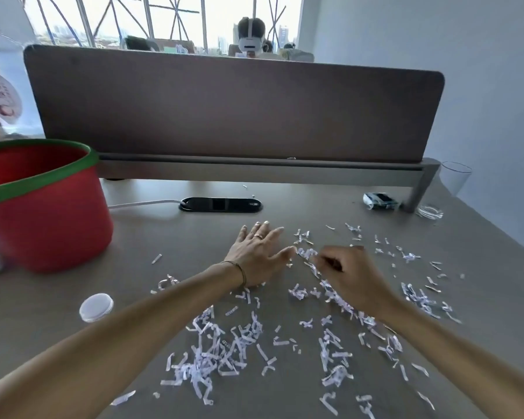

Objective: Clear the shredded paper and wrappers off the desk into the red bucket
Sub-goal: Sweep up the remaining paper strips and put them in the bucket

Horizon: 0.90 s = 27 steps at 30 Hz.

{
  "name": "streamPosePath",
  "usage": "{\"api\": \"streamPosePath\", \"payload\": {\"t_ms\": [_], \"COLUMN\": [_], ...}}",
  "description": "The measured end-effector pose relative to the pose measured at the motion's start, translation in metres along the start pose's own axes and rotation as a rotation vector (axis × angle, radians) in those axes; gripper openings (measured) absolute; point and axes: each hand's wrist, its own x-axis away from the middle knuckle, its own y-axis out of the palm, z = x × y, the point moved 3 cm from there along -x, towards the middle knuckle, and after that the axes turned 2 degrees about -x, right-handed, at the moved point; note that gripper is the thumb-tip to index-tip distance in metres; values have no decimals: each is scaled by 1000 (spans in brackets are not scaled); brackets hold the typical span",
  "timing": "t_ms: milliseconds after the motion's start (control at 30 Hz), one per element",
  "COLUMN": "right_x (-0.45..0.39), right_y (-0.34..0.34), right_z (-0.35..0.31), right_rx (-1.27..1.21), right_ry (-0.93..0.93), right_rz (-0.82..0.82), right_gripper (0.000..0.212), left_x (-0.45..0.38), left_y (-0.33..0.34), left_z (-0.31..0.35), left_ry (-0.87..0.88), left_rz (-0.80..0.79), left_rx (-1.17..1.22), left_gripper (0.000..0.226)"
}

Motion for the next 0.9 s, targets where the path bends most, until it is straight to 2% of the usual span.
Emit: {"api": "streamPosePath", "payload": {"t_ms": [167, 333, 467, 567, 633, 700, 767, 900], "right_x": [29, 64, 81, 84, 81, 77, 75, 71], "right_y": [-55, -83, -95, -93, -88, -81, -72, -64], "right_z": [31, 46, 55, 58, 57, 54, 51, 45], "right_rx": [18, 24, 32, 13, 4, -5, -29, -29], "right_ry": [163, 261, 267, 274, 267, 263, 254, 256], "right_rz": [196, 279, 295, 299, 301, 290, 262, 260], "right_gripper": [50, 52, 48, 51, 48, 47, 47, 46], "left_x": [-25, -45, -11, 25, 40, 43, 39, 27], "left_y": [21, 37, 37, 36, 36, 31, 26, 23], "left_z": [66, 117, 149, 145, 137, 136, 137, 136], "left_ry": [142, 284, 461, 585, 622, 620, 598, 568], "left_rz": [-42, -57, -180, -215, -152, -3, 101, 149], "left_rx": [3, 14, 157, 107, 42, -33, -64, -78], "left_gripper": [80, 79, 72, 74, 76, 70, 57, 29]}}
